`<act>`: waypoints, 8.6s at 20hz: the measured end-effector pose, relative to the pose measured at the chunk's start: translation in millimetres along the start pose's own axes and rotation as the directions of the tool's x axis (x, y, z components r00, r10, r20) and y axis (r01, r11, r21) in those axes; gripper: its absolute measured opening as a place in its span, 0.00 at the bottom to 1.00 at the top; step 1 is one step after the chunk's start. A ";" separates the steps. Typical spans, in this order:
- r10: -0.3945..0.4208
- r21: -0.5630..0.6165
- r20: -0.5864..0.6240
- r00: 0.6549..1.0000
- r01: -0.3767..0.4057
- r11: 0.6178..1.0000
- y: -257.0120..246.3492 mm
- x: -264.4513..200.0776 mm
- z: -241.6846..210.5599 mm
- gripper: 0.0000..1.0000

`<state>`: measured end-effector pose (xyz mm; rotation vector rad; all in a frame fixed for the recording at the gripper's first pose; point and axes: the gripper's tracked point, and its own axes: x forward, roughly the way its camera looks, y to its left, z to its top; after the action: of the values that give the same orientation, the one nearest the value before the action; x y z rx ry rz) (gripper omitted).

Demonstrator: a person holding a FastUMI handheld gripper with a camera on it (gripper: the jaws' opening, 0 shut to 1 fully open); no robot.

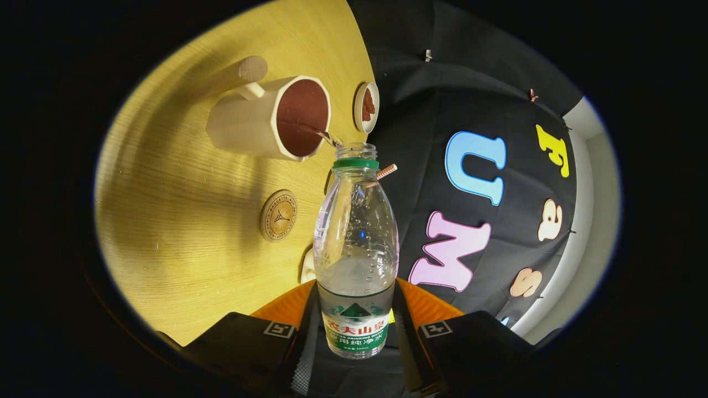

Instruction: Take the bottle from table, then pour the juice into the cup, finally place the bottle on the coaster

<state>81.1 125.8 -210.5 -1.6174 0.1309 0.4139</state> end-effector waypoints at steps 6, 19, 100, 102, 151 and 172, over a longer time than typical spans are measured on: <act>-0.005 -0.025 0.009 1.000 0.005 1.000 -2.3 3.0 2.7 0.67; 0.010 -0.107 0.031 0.999 -0.006 0.994 -5.4 7.5 7.2 0.67; -0.214 0.947 0.316 0.924 -0.293 0.132 -36.8 -31.3 22.6 0.69; -0.221 0.955 0.295 0.929 -0.294 0.041 -33.2 -24.7 3.0 0.69; -0.189 0.944 0.276 0.942 -0.303 -0.130 26.7 118.2 15.7 0.99; -0.209 0.941 0.296 0.932 -0.322 -0.104 -74.8 -41.1 -51.3 0.99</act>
<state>77.3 76.0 -124.4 0.1401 0.1721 0.4719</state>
